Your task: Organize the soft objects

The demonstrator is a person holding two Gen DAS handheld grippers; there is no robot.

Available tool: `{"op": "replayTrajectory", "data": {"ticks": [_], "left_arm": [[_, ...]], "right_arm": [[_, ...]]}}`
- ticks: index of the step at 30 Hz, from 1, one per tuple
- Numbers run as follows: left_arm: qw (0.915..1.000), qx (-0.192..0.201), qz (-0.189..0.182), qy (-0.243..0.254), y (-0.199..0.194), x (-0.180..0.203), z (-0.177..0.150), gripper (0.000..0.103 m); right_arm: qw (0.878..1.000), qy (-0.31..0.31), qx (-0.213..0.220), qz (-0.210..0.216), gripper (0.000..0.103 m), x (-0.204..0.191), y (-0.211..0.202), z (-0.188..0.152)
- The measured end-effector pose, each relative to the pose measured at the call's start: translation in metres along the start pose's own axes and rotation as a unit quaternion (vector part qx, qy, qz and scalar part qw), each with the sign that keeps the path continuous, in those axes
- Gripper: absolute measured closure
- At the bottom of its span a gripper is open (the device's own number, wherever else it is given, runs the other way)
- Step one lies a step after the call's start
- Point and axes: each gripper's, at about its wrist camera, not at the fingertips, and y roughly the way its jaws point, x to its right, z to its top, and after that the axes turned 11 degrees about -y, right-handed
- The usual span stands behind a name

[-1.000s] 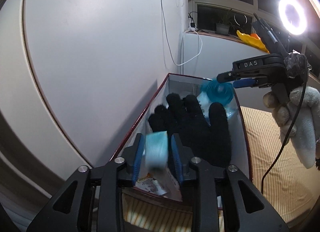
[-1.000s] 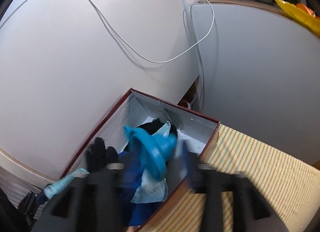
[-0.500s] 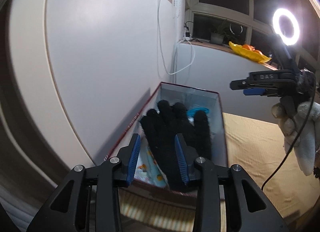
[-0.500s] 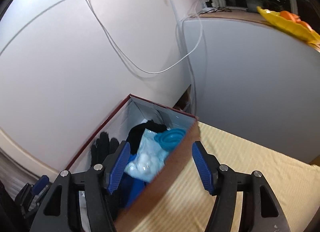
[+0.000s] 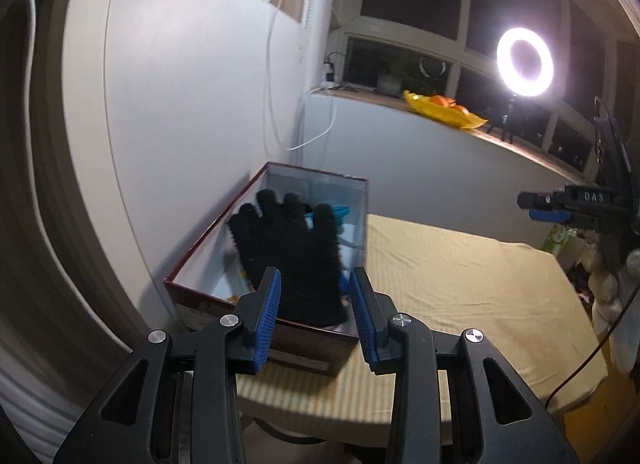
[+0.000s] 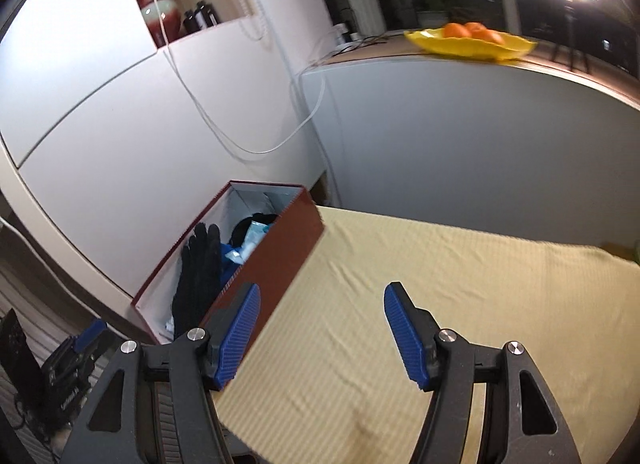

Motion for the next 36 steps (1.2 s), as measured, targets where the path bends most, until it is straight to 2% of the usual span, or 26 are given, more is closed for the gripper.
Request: {"op": "replayTrajectory", "data": {"ticks": [10,16,20,22,23,36], "left_arm": [[0.9992,0.006,-0.039,0.007,-0.036,0.010,-0.011,0.069],[0.9983,0.010,-0.058,0.000,-0.052,0.006,-0.018,0.069],[0.9981,0.015,-0.060,-0.002,-0.059,0.004,-0.019,0.067],[0.9980,0.020,-0.059,-0.005,-0.061,0.003,-0.018,0.057],[0.9979,0.023,-0.060,-0.007,-0.063,0.002,-0.019,0.055],[0.9980,0.029,-0.057,-0.006,-0.076,0.004,-0.025,0.055]], "right_arm": [[0.998,-0.003,0.035,-0.044,0.042,-0.004,-0.075,-0.040],[0.998,-0.003,0.046,-0.043,0.042,-0.015,-0.103,-0.069],[0.998,0.001,0.055,-0.037,0.042,-0.020,-0.114,-0.077],[0.998,0.004,0.059,-0.036,0.042,-0.022,-0.118,-0.078],[0.998,0.006,0.061,-0.033,0.042,-0.022,-0.120,-0.079],[0.998,0.007,0.063,-0.014,0.042,-0.026,-0.117,-0.088]]}}
